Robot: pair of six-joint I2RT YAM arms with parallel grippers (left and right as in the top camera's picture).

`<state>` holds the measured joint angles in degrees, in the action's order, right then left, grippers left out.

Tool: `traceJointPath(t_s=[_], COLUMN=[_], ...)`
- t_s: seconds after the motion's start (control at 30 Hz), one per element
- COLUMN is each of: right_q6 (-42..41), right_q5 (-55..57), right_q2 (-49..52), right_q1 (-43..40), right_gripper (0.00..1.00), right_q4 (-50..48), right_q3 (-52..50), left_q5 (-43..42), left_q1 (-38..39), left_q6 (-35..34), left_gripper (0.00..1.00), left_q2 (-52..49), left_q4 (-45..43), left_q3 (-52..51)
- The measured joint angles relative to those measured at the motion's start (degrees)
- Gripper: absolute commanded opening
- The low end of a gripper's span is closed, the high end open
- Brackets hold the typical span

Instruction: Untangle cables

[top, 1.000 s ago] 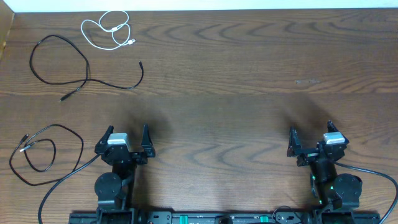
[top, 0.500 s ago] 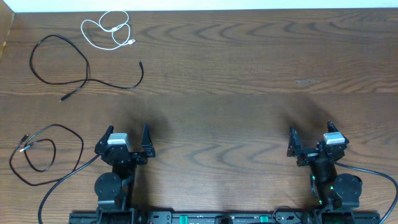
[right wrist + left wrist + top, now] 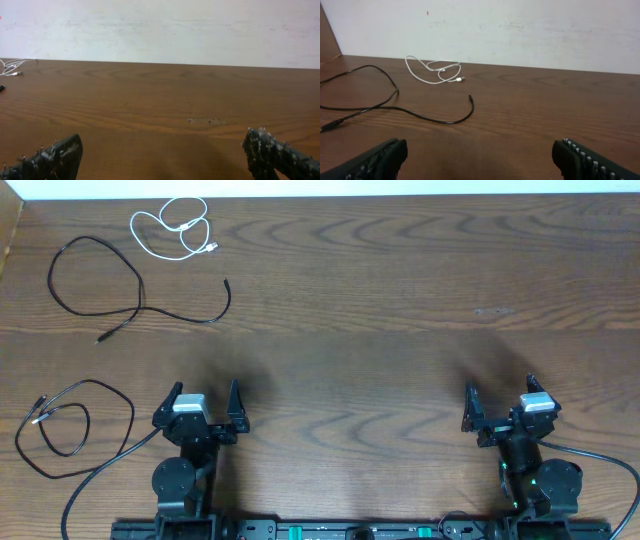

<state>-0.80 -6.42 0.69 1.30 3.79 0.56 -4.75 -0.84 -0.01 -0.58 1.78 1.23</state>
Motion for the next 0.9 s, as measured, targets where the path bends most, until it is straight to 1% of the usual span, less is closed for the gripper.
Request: traceJointPath(t_s=[0.9], right_q6=[0.0], right_q5=[1.07], right_q2=[0.0], right_q1=[-0.07], right_gripper=[0.99], right_q4=[0.04], right_q3=[0.0], left_q5=[0.0], left_q1=[0.0], left_q6=[0.0], left_gripper=[0.98], left_q2=[0.0], left_q4=[0.0], left_q3=[0.0])
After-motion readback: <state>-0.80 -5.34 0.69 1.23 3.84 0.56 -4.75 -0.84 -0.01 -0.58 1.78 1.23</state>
